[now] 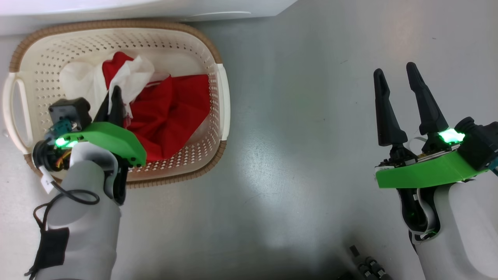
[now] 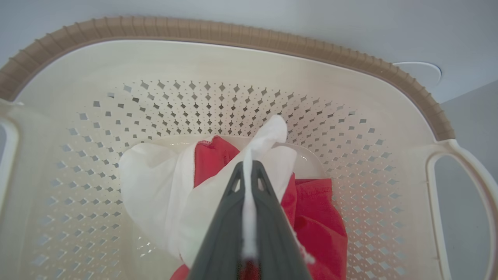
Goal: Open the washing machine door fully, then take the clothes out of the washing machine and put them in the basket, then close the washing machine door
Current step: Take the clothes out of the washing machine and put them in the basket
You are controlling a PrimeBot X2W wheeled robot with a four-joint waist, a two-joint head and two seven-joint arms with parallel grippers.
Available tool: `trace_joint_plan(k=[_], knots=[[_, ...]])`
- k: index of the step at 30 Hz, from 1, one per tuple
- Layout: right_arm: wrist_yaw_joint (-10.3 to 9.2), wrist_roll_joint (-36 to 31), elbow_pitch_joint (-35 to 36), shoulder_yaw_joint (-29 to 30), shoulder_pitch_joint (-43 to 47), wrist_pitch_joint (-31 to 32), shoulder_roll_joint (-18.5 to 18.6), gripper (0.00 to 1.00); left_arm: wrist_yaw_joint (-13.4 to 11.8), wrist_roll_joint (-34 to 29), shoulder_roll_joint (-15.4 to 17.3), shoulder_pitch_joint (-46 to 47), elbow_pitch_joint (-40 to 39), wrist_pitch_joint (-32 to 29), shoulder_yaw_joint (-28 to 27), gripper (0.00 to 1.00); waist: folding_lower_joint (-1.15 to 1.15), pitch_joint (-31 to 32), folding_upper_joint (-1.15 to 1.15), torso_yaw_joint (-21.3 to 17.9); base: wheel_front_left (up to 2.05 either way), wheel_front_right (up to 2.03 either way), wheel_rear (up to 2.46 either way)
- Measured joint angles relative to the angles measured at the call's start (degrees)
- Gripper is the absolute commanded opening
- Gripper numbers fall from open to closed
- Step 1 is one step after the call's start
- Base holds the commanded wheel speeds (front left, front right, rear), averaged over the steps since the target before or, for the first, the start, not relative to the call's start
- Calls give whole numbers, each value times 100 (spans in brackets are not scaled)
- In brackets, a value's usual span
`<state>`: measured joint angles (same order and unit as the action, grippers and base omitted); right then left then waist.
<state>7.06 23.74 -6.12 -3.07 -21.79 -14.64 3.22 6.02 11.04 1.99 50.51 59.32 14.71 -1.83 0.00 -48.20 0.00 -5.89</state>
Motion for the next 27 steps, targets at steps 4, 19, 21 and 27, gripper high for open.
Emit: trace_joint_plan(k=[4,19,21,27], knots=[[0,45,-1,-3,-2,0,0,100,0,0,-9,4,3,0,-51,30,0,21,0,6,0,0,0],[0,38,-136,-87,38,0,0,100,7,1,-70,-444,-208,0,-357,100,0,507,0,94,0,0,0],[0,37,-158,-91,62,0,0,100,9,2,-73,-572,-313,0,-379,100,0,618,0,107,0,0,0],[0,37,-232,-107,196,0,5,100,63,75,-74,-1004,-688,0,-382,100,0,986,0,147,0,0,0]])
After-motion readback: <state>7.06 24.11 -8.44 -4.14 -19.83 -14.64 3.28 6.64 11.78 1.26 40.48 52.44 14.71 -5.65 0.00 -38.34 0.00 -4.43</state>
